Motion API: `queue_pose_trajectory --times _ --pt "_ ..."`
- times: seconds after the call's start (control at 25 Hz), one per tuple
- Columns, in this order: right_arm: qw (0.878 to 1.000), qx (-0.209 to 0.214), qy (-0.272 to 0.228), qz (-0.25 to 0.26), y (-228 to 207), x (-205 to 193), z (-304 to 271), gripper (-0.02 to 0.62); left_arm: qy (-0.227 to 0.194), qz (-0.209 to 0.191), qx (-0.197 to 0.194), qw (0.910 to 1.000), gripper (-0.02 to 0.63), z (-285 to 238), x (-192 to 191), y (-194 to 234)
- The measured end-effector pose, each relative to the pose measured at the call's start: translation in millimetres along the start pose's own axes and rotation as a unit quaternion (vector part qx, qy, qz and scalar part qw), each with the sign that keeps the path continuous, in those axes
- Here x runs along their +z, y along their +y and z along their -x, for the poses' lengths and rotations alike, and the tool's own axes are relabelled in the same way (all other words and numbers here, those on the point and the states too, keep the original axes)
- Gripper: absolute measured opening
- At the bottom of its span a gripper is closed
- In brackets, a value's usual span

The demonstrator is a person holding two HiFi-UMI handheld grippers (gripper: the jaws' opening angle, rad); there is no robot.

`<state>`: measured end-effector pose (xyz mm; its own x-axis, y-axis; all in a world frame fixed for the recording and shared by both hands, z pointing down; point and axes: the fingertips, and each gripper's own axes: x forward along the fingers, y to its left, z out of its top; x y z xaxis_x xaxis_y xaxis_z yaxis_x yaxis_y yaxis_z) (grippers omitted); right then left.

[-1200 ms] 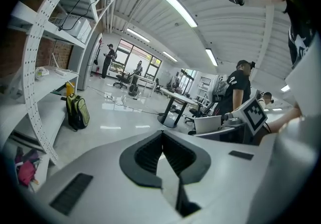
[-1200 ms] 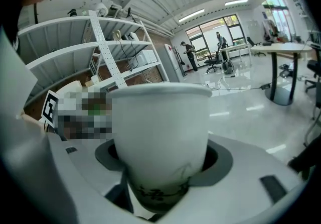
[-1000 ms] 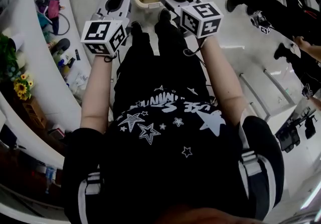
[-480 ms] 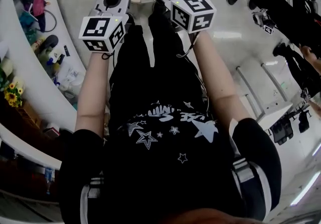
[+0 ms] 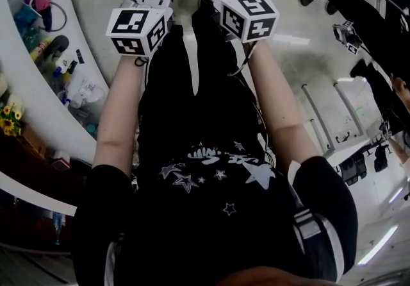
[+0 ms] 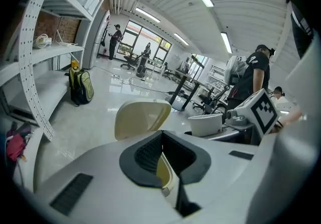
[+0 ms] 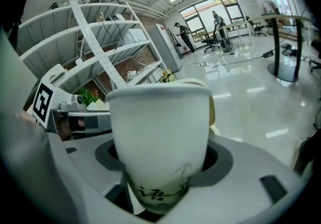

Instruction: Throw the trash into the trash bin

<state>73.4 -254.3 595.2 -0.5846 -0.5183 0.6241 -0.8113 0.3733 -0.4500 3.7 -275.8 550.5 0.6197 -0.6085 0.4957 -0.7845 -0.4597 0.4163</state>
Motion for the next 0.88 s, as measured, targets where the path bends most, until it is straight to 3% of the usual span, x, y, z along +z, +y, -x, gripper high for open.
queue_pose_trajectory --times 0.88 --pt "0.999 -0.007 0.028 -0.023 -42 -60 -80 0.318 0.056 0.033 0.035 0.9972 0.012 -40 -84 68"
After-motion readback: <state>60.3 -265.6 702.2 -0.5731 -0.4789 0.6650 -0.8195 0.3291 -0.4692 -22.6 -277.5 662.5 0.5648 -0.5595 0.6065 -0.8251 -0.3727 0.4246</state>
